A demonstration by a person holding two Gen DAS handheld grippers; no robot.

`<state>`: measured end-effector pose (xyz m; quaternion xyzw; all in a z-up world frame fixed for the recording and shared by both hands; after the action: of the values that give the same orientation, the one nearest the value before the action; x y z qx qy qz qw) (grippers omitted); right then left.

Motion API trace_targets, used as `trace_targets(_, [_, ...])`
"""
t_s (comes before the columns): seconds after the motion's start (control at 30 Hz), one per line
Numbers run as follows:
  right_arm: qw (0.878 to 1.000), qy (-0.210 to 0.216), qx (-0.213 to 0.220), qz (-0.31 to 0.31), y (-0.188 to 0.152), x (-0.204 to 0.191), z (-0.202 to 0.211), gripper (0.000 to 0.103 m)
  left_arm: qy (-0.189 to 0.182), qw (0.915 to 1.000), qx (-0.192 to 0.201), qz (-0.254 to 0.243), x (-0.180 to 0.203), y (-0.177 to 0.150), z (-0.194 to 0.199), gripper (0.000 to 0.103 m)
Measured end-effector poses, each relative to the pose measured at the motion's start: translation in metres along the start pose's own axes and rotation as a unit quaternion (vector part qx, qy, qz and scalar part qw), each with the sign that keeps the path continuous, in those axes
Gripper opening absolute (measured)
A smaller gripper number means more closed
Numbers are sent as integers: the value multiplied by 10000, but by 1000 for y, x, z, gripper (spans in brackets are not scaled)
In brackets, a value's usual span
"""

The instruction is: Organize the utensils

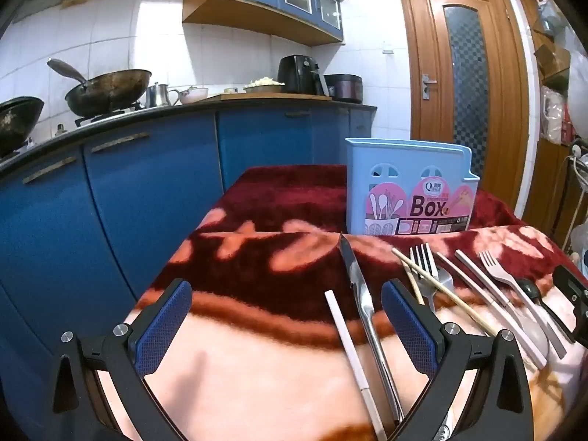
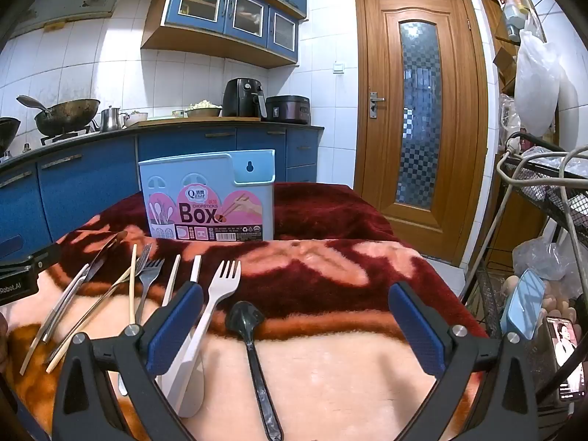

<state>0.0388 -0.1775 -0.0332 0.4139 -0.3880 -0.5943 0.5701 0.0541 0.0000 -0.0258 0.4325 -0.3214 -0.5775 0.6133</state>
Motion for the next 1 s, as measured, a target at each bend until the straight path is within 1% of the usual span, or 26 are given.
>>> trace_targets(1.0, [10000, -2, 10, 7, 0, 0, 0, 103, -8, 10000, 1, 5, 1, 0, 0, 102])
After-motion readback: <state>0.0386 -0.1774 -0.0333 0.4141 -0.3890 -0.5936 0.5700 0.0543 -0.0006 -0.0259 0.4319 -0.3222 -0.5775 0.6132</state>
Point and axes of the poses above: each gripper's, at about its wrist camera, not at the fingertips, and z roughly against the way its jaws point, x to its right, y to its top, the point moved 6 cm from there along -z, roughly the way its jaws point, and after that the axes turned 9 degrees about y, right-handed, at the moved point
